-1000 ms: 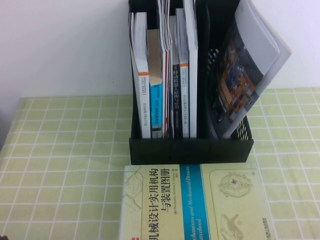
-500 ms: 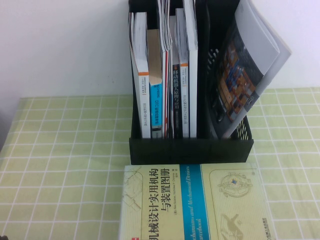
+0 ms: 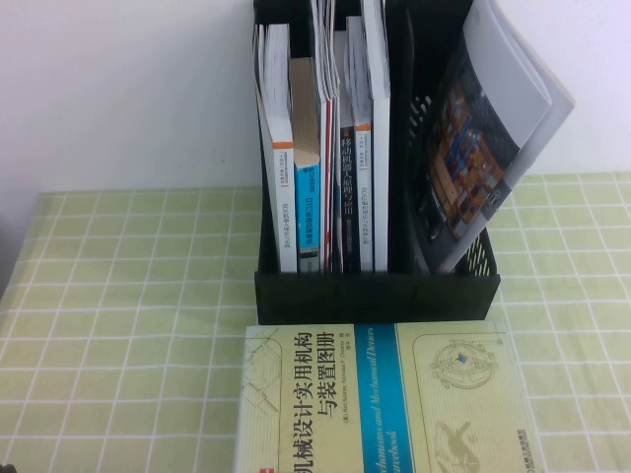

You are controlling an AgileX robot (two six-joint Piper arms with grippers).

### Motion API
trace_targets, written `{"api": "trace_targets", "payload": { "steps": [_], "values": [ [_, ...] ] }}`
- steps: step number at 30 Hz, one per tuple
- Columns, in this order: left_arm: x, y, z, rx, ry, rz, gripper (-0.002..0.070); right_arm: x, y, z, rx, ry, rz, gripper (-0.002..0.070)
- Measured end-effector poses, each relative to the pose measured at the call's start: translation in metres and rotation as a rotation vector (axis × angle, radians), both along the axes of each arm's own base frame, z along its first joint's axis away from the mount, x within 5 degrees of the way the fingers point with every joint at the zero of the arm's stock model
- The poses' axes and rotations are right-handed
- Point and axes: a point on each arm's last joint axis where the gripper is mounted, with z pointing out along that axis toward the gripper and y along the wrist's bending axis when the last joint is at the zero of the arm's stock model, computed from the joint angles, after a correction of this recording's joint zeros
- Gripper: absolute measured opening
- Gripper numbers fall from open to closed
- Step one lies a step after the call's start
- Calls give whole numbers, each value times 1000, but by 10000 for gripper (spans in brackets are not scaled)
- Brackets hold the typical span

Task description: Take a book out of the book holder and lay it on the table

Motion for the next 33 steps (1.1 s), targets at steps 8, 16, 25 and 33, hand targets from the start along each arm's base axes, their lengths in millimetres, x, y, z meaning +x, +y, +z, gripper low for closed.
{"api": "trace_targets", "payload": {
  "steps": [8, 16, 25, 33],
  "values": [
    [2, 0, 7, -55, -81, 14, -1, 3, 1, 14, -3, -158, 11, -3],
    [5, 4, 29, -449, -294, 103, -1, 5, 2, 30, -7, -336, 24, -3],
    [4, 11, 38, -575, -401, 167, -1, 0, 4, 57, -12, -633, 45, -3],
    [0, 23, 52, -720, -584, 253, -1, -15, 4, 85, 50, -994, 53, -3]
  ]
}}
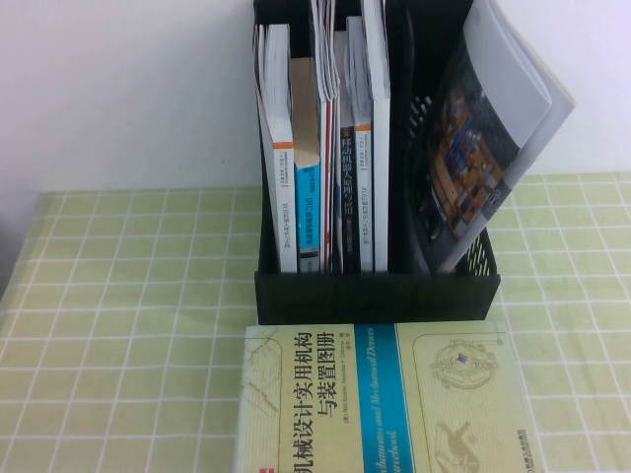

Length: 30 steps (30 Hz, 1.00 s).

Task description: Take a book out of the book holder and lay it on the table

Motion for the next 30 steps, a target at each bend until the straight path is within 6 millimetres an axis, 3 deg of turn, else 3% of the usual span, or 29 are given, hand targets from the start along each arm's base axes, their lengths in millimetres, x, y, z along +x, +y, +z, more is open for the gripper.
{"api": "trace_targets", "payload": {
  "steps": [4, 8, 14, 19, 22, 24, 27, 30],
  "values": [
    [-5, 5, 11, -92, -145, 30, -1, -7, -2, 8, 41, -111, 8, -3],
    [-14, 2, 28, 46, -325, 46, -1, -11, -3, 11, 56, -169, 11, -3],
    [-42, -17, 93, 428, -582, 52, -1, -18, -6, 18, 101, -267, 11, -3],
    [-80, -22, 154, 599, -680, 119, -1, -33, -7, 55, 120, -375, 13, -3],
    [-97, -20, 180, 630, -666, 158, -1, -47, -6, 87, 119, -395, 25, -3],
    [-98, -18, 193, 634, -610, 165, -1, -50, -5, 101, 118, -310, 36, -3],
    [-79, -16, 204, 636, -437, 143, -1, -50, -3, 111, 114, -121, 51, -3],
    [-48, -14, 199, 639, -215, 103, -1, -42, -1, 111, 111, 70, 59, -3]
  ]
}}
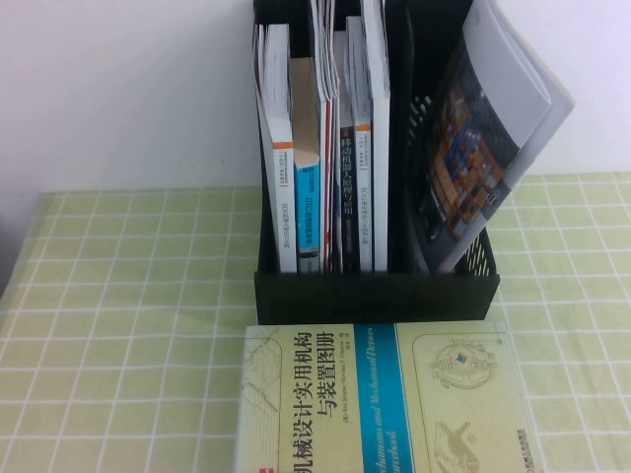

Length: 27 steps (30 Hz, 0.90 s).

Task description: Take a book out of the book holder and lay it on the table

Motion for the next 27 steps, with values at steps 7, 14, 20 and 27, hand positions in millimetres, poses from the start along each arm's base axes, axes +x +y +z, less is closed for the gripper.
{"api": "trace_targets", "payload": {
  "steps": [7, 14, 20, 27],
  "values": [
    [60, 1, -39, -12, 562, 22, -1, 44, 7, -39, 44, 625, 95, -3],
    [75, -1, -75, -16, 979, 14, -1, 50, 17, -63, -23, 916, 194, -3],
    [72, -8, -80, -85, 1049, -66, -1, 46, 31, -67, 52, 965, 371, -3],
    [83, -43, -75, 82, 1003, -438, -1, 53, 34, -69, -69, 994, 417, -3]
  ]
}}
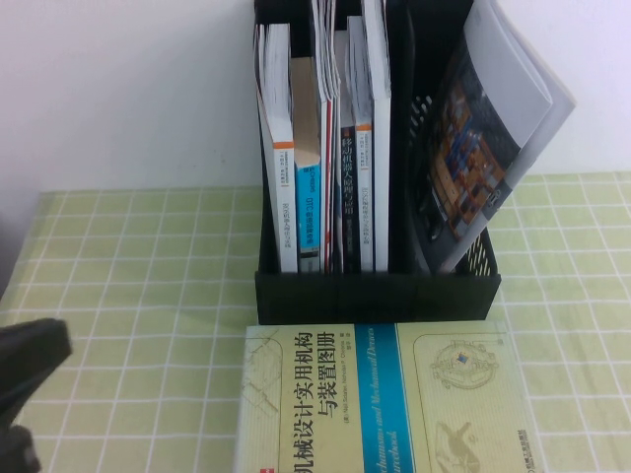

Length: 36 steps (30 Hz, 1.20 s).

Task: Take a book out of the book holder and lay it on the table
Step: Hold the bookshelf

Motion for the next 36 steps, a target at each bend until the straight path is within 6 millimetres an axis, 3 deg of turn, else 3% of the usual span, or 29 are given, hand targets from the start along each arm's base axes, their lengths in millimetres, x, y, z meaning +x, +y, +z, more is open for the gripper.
{"api": "trace_targets", "payload": {
  "steps": [6, 14, 20, 26, 31, 36],
  "values": [
    [36, -22, 0, -120, -9, -155, -1, 26, 6, -7, -101, 72, 122, -3],
    [109, -40, -13, -175, 98, -206, -1, 60, 21, -14, -70, 110, 254, -3],
    [153, -59, 7, -187, 3, -257, -1, 75, 34, -10, 11, 30, 374, -3],
    [200, -93, 33, -132, -110, -340, -1, 93, 35, -15, 55, 41, 329, -1],
    [246, -109, 39, -129, -141, -340, -1, 106, 36, -19, 88, 81, 306, 22],
    [279, -123, 40, -106, -160, -387, -1, 128, 37, -9, 79, 68, 280, 55]
  ]
}}
